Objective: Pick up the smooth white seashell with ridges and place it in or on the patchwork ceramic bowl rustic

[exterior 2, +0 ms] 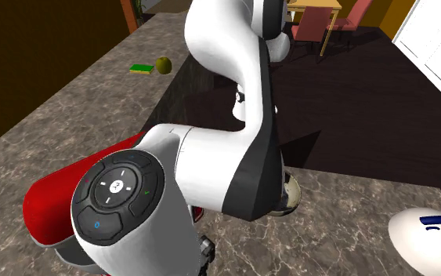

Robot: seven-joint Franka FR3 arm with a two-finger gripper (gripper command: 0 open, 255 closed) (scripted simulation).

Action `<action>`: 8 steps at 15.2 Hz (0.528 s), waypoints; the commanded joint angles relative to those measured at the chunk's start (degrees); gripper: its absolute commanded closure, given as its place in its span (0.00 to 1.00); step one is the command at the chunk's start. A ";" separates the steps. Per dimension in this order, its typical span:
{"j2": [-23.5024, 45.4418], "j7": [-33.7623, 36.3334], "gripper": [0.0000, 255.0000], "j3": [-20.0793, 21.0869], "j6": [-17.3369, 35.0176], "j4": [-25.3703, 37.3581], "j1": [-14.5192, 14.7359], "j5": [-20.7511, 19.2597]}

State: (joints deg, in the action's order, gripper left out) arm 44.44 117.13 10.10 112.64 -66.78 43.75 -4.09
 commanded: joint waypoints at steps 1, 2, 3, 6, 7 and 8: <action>-5.35 1.10 1.00 0.46 3.83 -9.13 -0.02 0.27; -7.80 1.66 1.00 0.71 5.47 -13.21 0.04 0.43; -10.10 2.22 1.00 0.97 6.97 -16.98 0.12 0.60; -16.37 3.89 1.00 1.78 10.82 -27.01 0.55 1.16; -18.30 4.46 1.00 2.08 11.94 -30.02 0.74 1.37; -20.18 5.03 1.00 2.38 12.98 -32.90 0.95 1.60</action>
State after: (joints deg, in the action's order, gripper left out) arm 25.70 121.68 12.27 124.26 -96.93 44.54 -2.63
